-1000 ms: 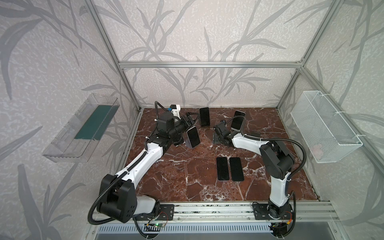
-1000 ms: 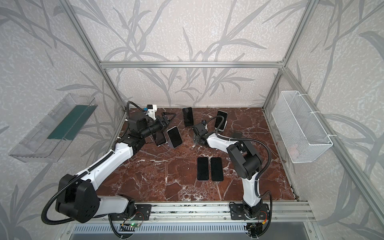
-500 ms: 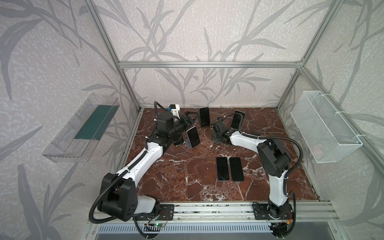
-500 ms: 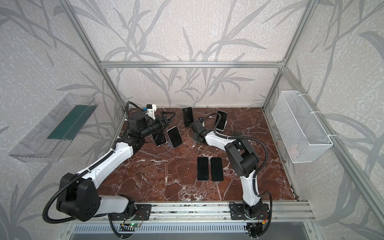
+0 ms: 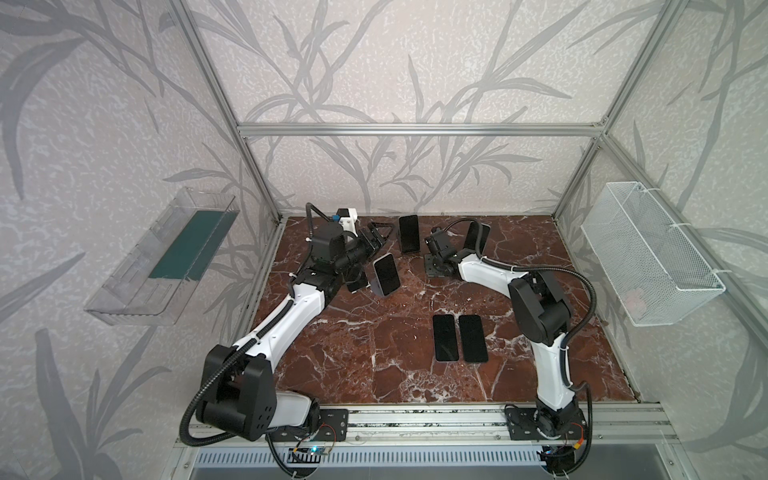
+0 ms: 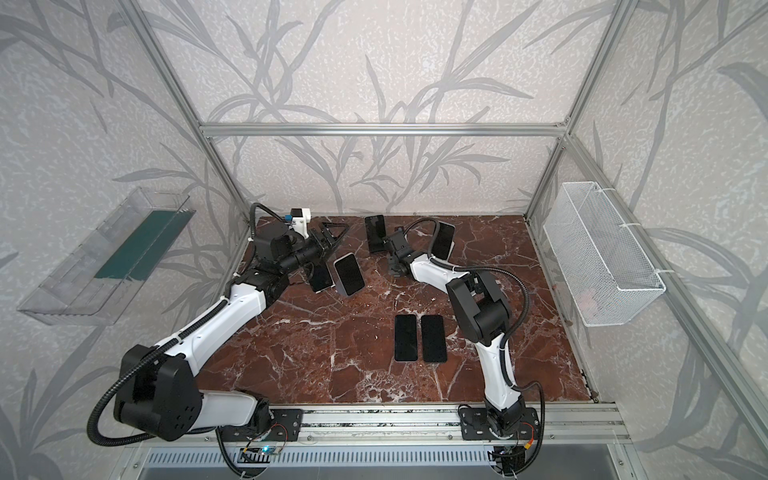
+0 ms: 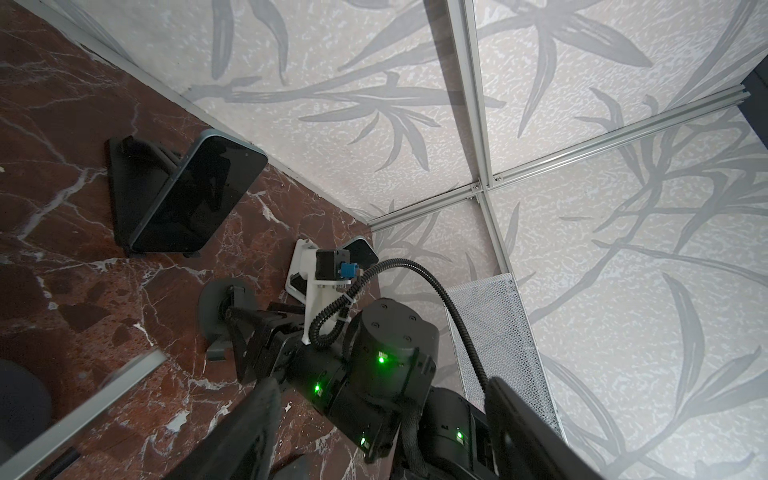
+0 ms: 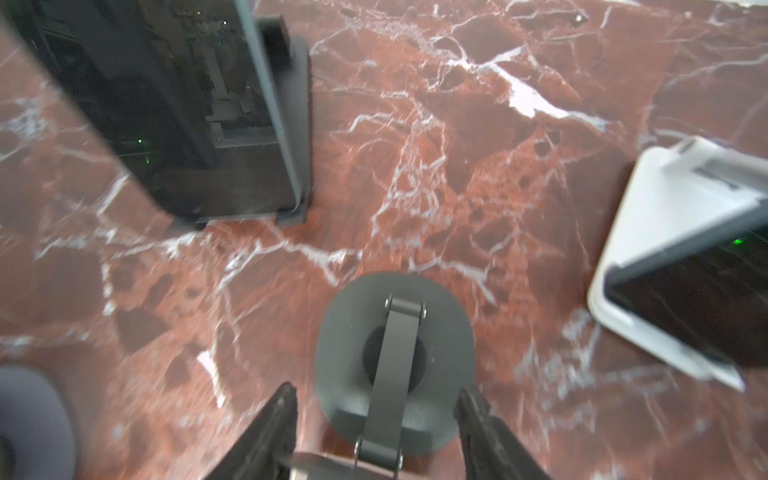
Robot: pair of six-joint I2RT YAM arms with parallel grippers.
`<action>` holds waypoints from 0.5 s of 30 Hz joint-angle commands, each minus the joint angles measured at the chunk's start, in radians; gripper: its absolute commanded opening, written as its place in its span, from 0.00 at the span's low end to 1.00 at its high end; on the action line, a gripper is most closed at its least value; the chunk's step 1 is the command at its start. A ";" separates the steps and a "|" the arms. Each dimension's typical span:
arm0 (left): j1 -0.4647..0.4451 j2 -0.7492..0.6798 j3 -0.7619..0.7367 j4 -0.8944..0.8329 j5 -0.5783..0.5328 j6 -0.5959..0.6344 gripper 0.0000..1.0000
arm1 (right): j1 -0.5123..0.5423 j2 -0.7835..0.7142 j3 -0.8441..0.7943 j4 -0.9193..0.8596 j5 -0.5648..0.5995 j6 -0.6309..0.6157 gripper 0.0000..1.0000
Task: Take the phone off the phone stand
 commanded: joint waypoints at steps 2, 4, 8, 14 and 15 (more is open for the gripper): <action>0.011 0.016 0.019 0.028 0.019 -0.009 0.78 | -0.043 0.056 0.098 -0.020 -0.044 -0.042 0.58; 0.015 0.014 0.022 0.029 0.024 -0.008 0.78 | -0.063 0.080 0.143 -0.032 -0.061 -0.051 0.58; 0.022 0.012 0.022 0.030 0.025 -0.010 0.78 | -0.095 0.148 0.256 -0.084 -0.104 -0.080 0.58; 0.031 0.023 0.020 0.041 0.034 -0.018 0.78 | -0.123 0.197 0.333 -0.120 -0.143 -0.105 0.59; 0.032 0.025 0.020 0.042 0.035 -0.021 0.78 | -0.125 0.200 0.336 -0.121 -0.153 -0.109 0.59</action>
